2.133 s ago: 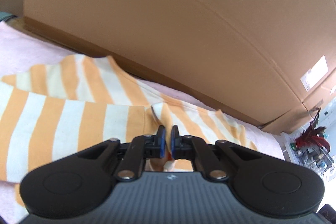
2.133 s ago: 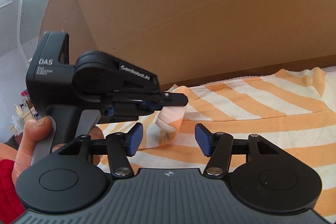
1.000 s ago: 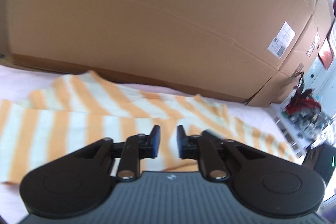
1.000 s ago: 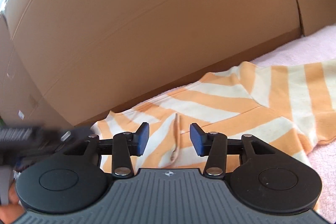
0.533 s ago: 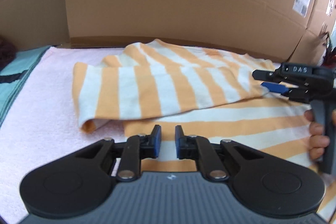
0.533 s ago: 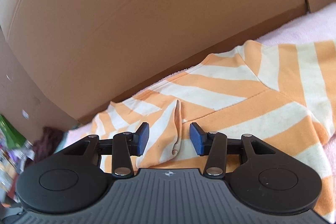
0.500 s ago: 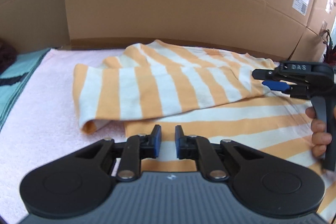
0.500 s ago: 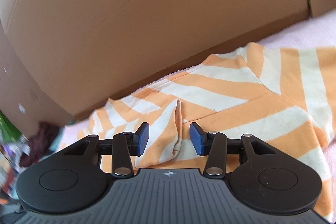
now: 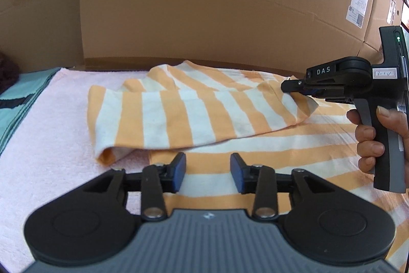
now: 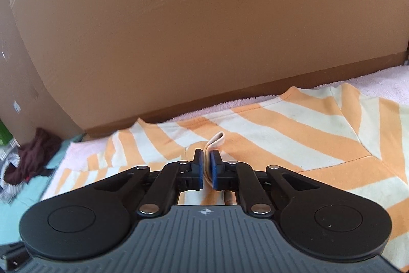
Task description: Fold clothes
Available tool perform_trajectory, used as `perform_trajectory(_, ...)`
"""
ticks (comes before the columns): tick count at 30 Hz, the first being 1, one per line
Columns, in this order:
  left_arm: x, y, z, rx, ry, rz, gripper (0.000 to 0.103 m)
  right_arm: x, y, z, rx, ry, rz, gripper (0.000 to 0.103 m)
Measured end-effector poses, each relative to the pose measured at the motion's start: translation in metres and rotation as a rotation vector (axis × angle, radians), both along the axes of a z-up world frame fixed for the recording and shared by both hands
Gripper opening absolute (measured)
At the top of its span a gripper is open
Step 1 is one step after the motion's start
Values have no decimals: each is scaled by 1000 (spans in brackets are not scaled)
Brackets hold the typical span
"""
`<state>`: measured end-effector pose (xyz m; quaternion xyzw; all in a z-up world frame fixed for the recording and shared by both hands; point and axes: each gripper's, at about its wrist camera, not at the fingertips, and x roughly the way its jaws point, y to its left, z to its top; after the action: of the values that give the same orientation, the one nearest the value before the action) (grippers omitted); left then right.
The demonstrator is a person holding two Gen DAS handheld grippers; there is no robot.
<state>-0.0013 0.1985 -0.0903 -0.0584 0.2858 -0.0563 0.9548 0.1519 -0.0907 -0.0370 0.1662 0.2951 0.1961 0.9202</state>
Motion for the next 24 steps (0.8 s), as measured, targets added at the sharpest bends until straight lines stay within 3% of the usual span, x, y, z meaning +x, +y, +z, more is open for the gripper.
perform_trajectory(9,3,32,-5,-201,17,42,45,1,-22,43,297,-34,-11,5)
perform_trajectory(11,5,43,-8,-270,26,57,45,2,-31,53,334,-33,-19,5)
perform_trajectory(14,5,53,-12,-339,23,73,45,-1,-41,63,313,-75,-45,5)
perform_trajectory(20,5,45,-8,-296,20,64,50,1,-77,67,341,-75,-110,5)
perform_trajectory(24,8,34,-3,-220,28,52,54,2,-101,69,354,-81,-151,5)
